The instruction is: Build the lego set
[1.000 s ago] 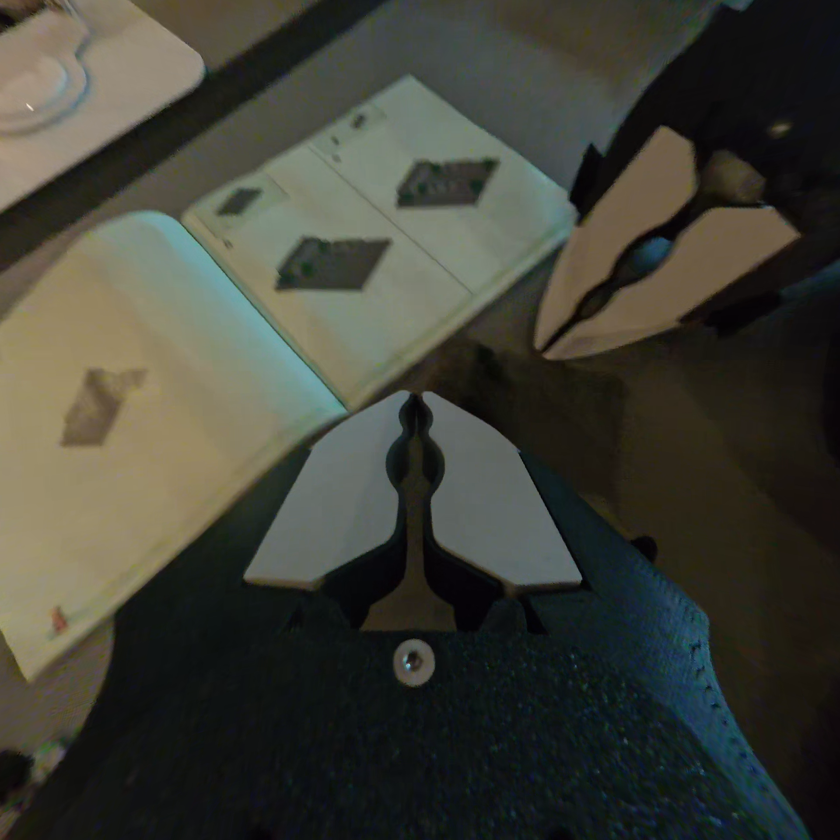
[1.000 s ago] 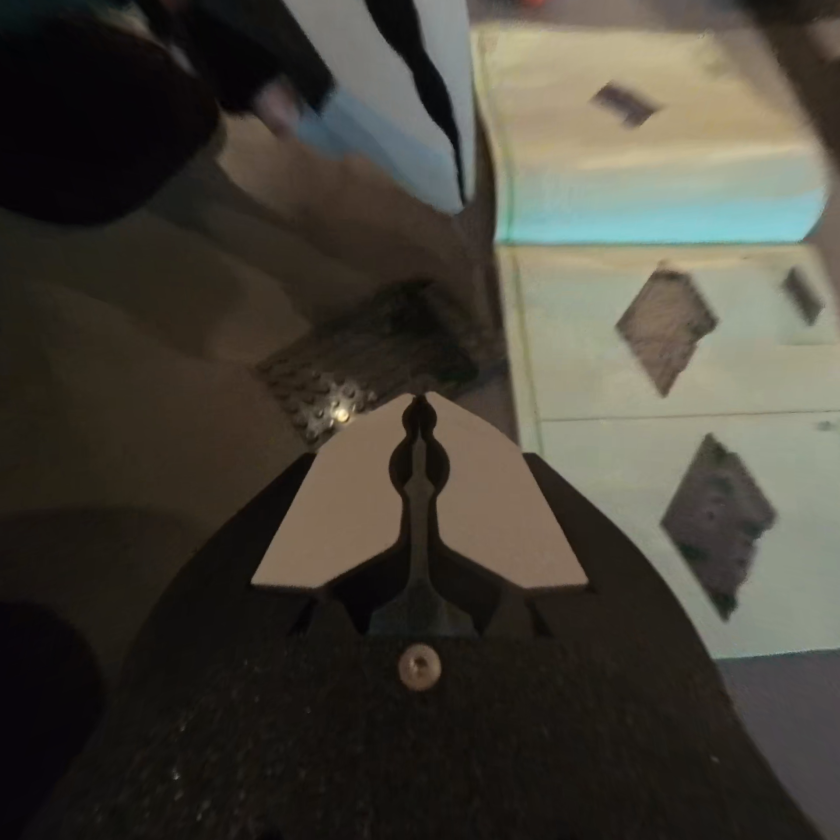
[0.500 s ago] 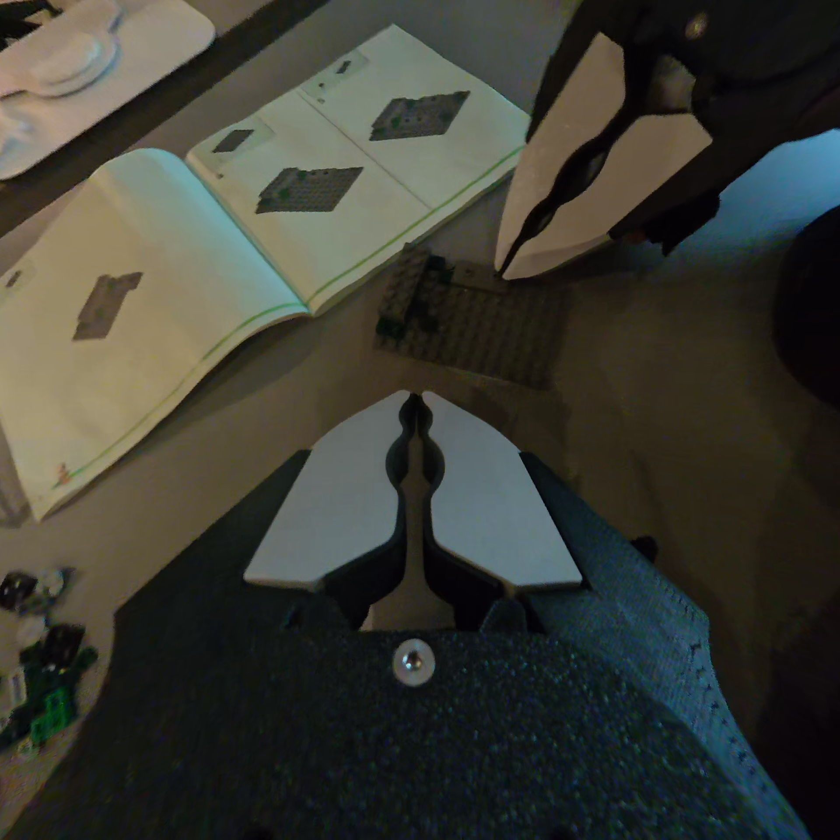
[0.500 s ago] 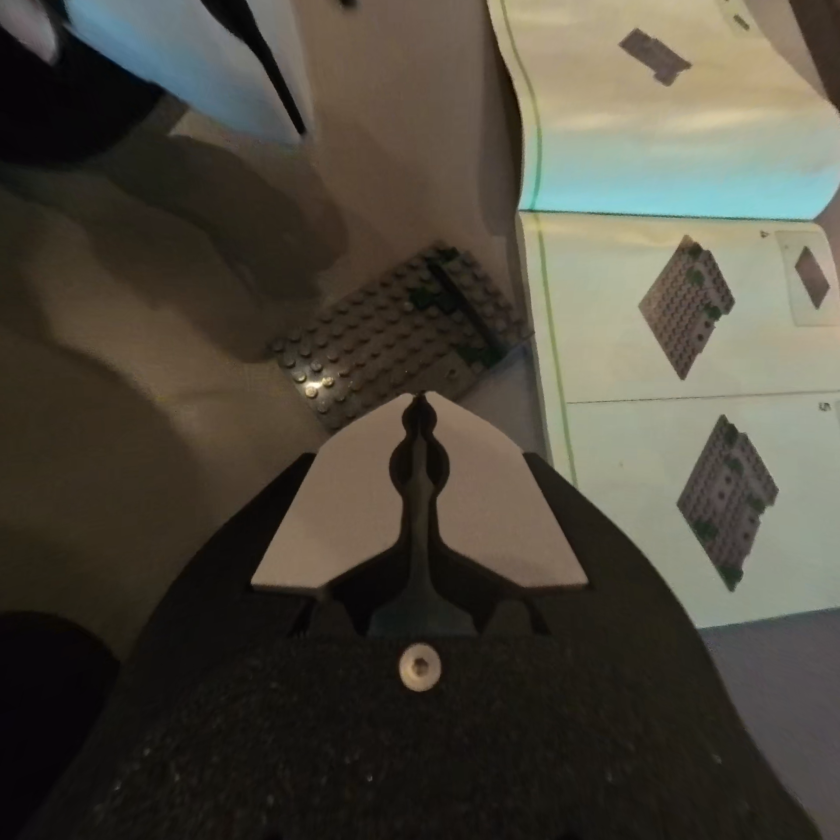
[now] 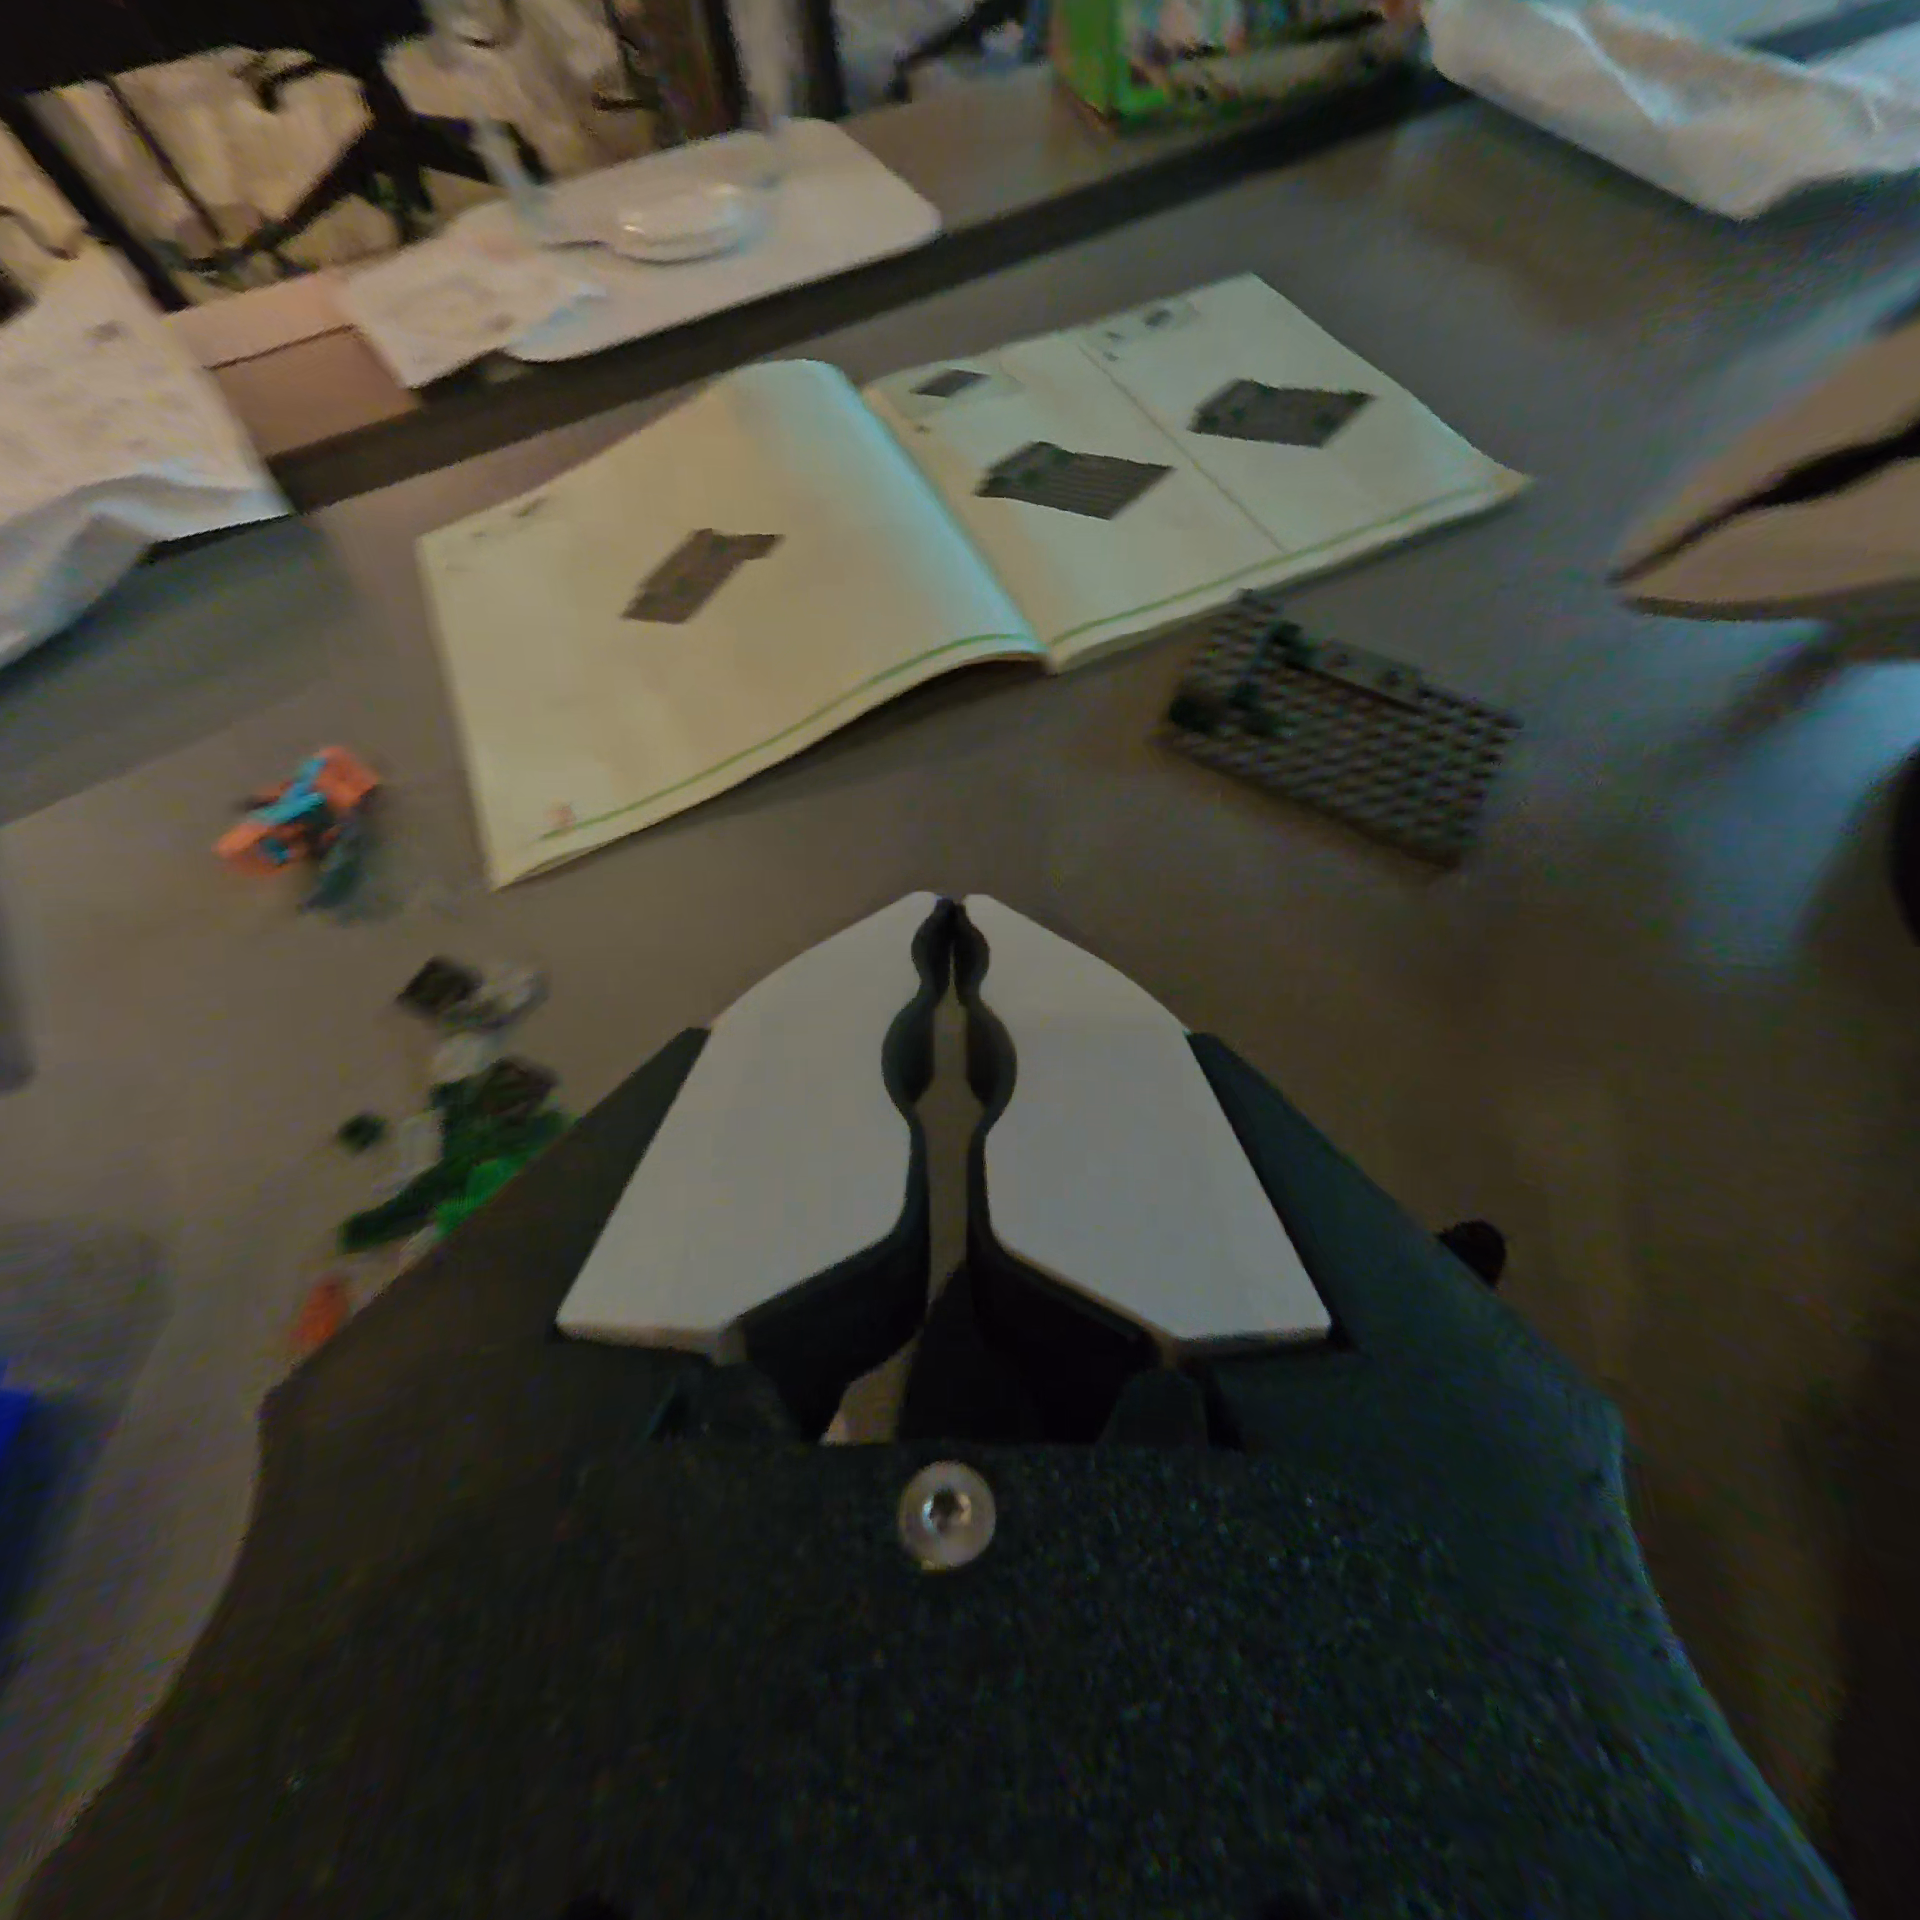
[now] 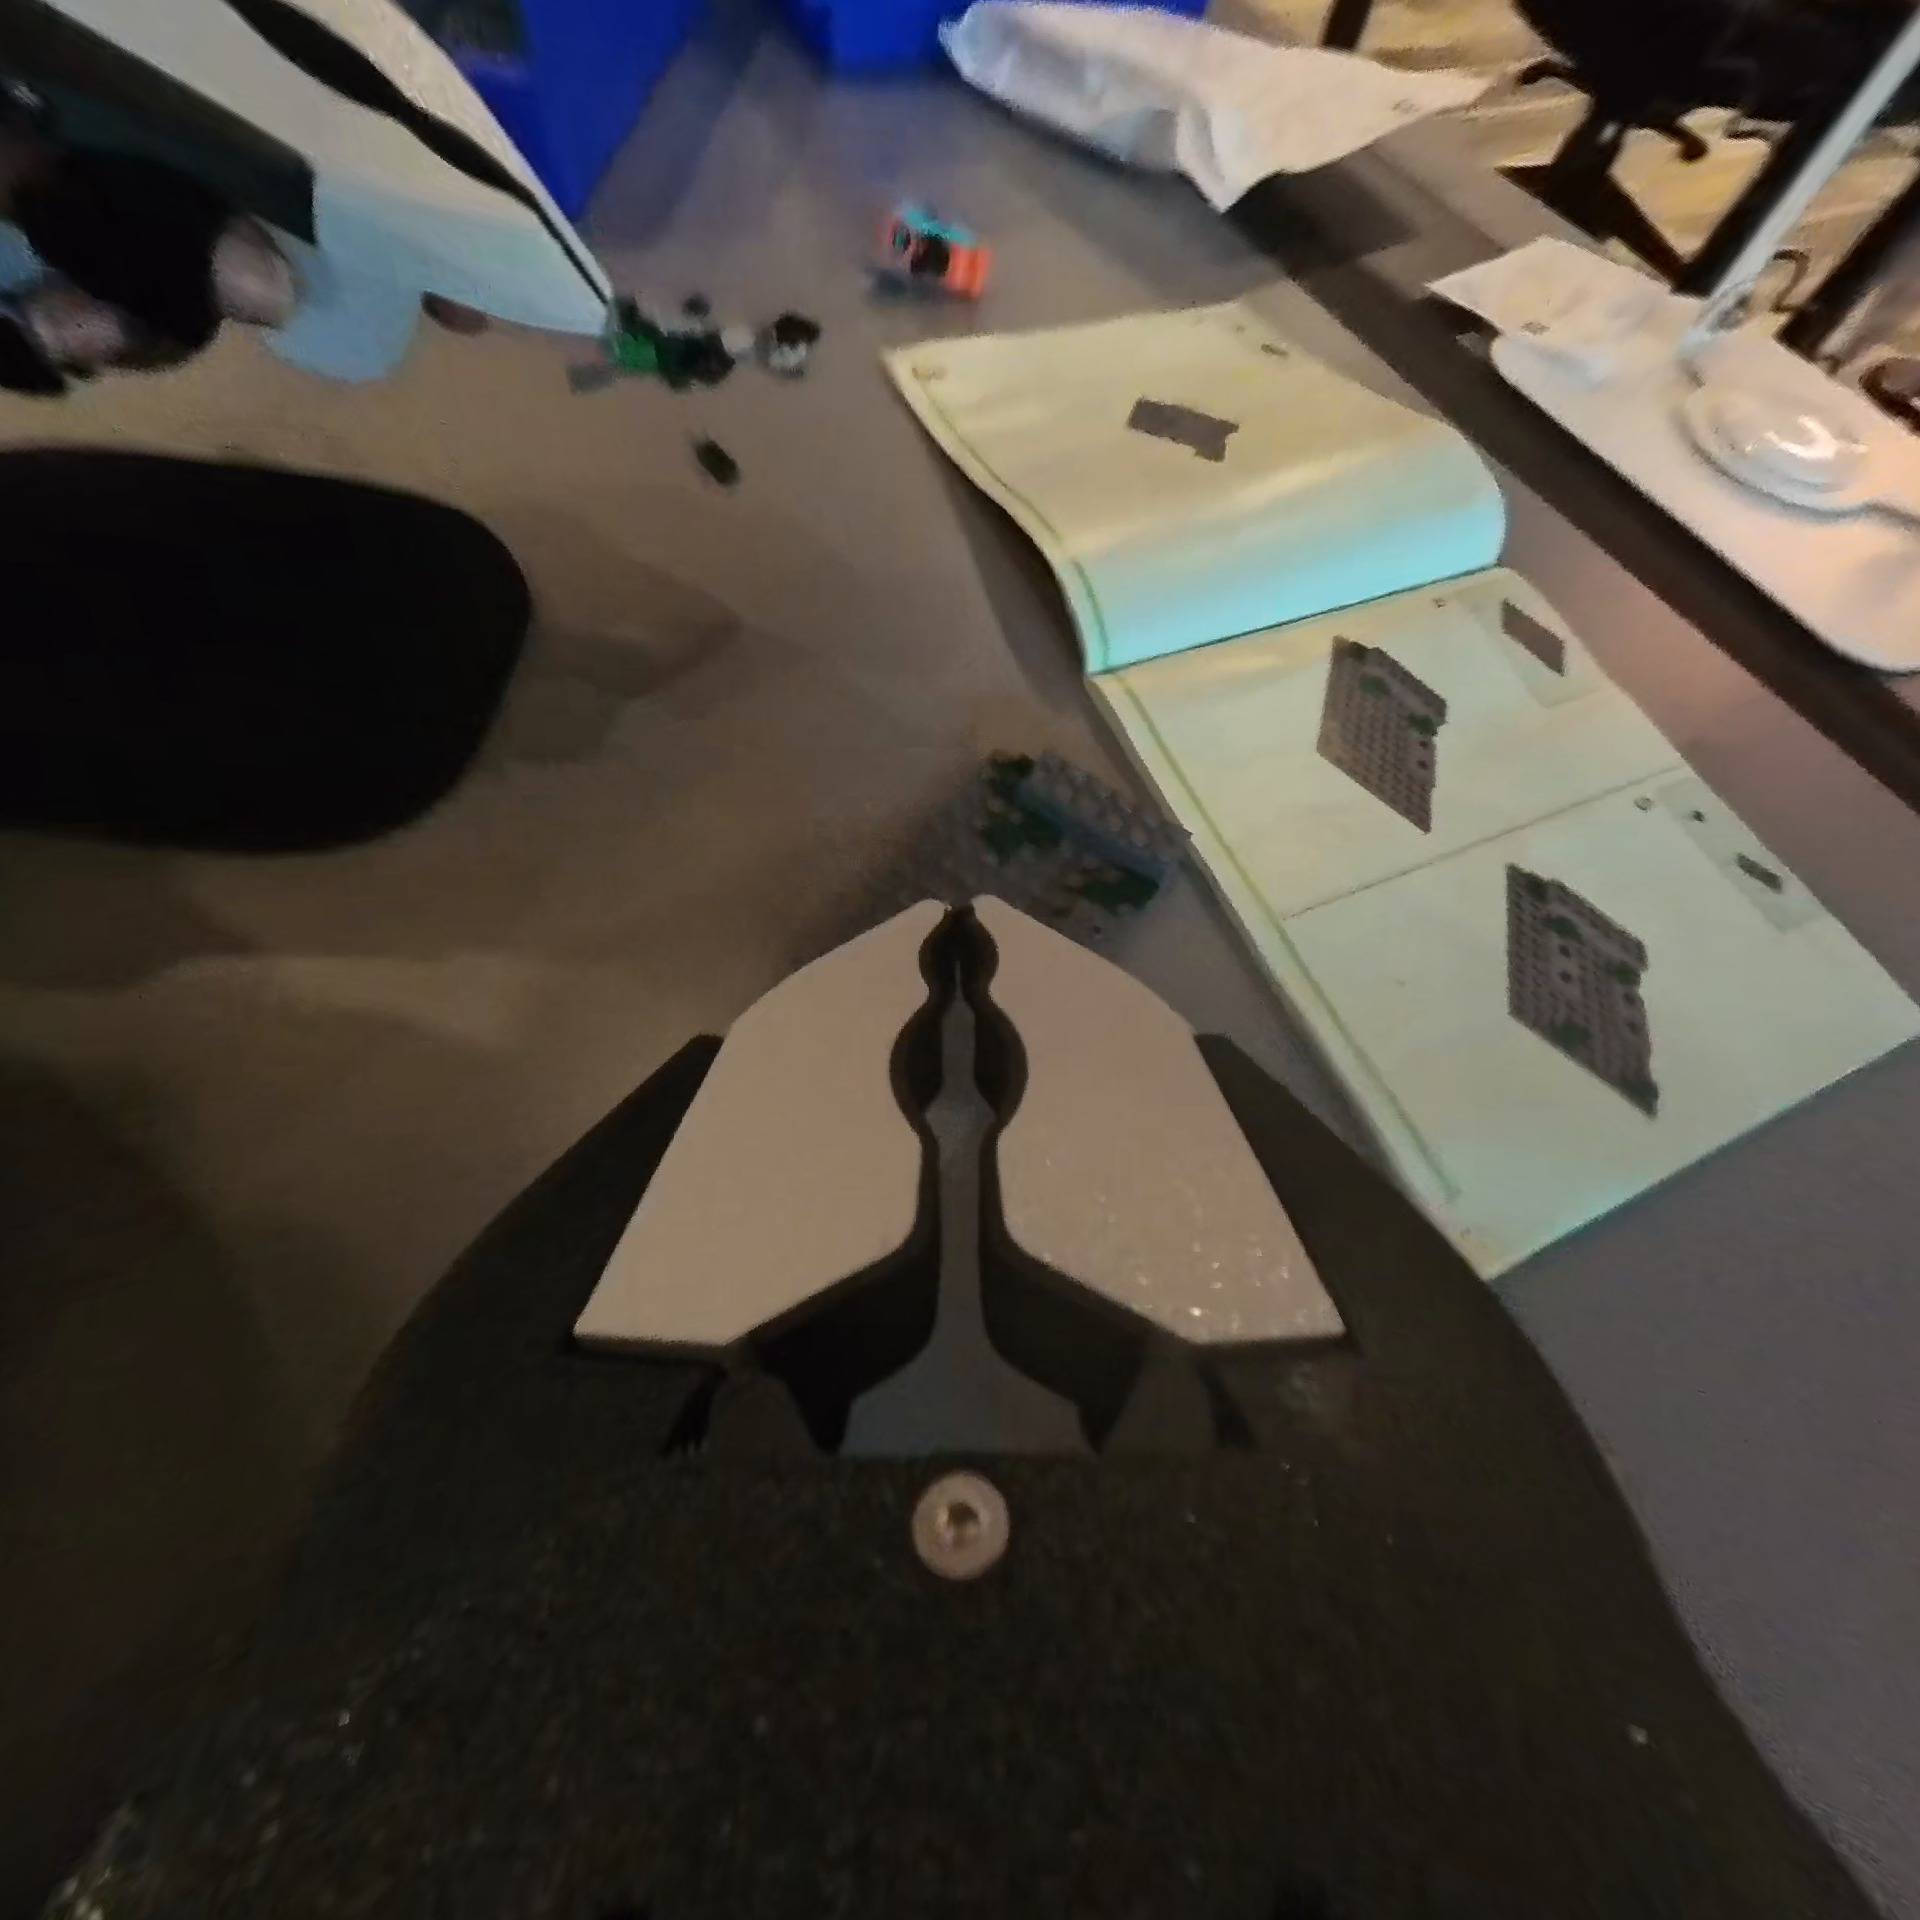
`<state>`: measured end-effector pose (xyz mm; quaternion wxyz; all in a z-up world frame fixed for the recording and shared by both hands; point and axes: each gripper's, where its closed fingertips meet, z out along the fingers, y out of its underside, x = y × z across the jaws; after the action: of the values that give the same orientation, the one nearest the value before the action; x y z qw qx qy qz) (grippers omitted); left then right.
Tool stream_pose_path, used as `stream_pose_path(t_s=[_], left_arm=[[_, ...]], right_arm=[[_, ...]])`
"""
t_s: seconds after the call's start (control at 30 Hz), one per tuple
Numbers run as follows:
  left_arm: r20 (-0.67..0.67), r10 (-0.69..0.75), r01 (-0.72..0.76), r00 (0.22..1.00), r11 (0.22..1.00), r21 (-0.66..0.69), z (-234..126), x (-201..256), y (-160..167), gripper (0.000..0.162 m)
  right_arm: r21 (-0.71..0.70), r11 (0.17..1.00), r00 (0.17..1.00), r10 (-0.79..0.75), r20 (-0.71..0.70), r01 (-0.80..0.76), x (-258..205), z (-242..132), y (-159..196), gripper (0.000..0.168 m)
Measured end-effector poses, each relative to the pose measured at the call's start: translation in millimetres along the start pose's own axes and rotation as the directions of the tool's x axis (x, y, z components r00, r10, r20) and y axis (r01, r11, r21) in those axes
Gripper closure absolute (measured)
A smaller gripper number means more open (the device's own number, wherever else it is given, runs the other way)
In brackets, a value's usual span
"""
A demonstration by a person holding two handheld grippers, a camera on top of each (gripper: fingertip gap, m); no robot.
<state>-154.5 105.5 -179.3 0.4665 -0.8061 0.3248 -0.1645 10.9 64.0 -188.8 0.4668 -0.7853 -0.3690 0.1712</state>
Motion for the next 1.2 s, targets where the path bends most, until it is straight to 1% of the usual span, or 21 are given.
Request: stream_pose_path(t_s=[0.13, 0.3, 0.47, 0.6, 0.67, 0.73, 0.77, 0.83, 0.97, 1.07, 1.2], left_arm=[[0.034, -0.05, 0.049, 0.998, 0.998, 0.032, -20, -38, 10, 0.162], [0.109, -0.082, 0.077, 0.991, 0.996, 0.045, -54, -96, 24, 0.162], [0.226, -0.102, 0.099, 0.969, 0.995, 0.022, -95, -154, 39, 0.162], [0.337, -0.108, 0.111, 0.935, 0.994, 0.01, -142, -196, 46, 0.162], [0.403, -0.105, 0.123, 0.909, 0.992, -0.02, -165, -219, 52, 0.151], [0.444, -0.089, 0.126, 0.891, 0.99, -0.054, -182, -239, 57, 0.147], [0.45, -0.08, 0.134, 0.889, 0.987, -0.09, -187, -247, 60, 0.143], [0.455, -0.043, 0.114, 0.89, 0.985, -0.131, -193, -265, 61, 0.14], [0.393, 0.029, 0.08, 0.919, 0.962, -0.259, -188, -296, 63, 0.138], [0.37, 0.099, 0.038, 0.924, 0.937, -0.347, -178, -322, 63, 0.14], [0.339, 0.139, 0.012, 0.93, 0.913, -0.407, -157, -345, 64, 0.142]], right_arm=[[0.04, 0.998, 0.997, 0.05, -0.066, -0.048, -12, 1, -8, 0.168], [0.063, 0.993, 0.99, 0.101, -0.097, -0.095, -17, 12, -15, 0.168], [0.078, 0.989, 0.988, 0.132, -0.083, -0.126, -14, 23, -16, 0.168], [0.065, 0.991, 0.99, 0.125, -0.06, -0.121, -9, 23, -11, 0.168], [0.057, 0.99, 0.99, 0.132, -0.045, -0.129, -5, 21, -8, 0.168], [0.046, 0.99, 0.991, 0.132, -0.037, -0.13, -2, 21, -4, 0.168], [0.042, 0.991, 0.991, 0.13, -0.032, -0.128, -1, 21, -3, 0.168], [0.043, 0.991, 0.992, 0.127, -0.022, -0.126, 0, 21, -2, 0.168], [0.042, 0.991, 0.991, 0.13, -0.017, -0.129, 3, 21, -1, 0.168], [0.037, 0.99, 0.99, 0.136, -0.025, -0.135, 3, 21, 2, 0.168], [0.029, 0.99, 0.989, 0.142, -0.038, -0.141, 5, 22, 4, 0.168]])
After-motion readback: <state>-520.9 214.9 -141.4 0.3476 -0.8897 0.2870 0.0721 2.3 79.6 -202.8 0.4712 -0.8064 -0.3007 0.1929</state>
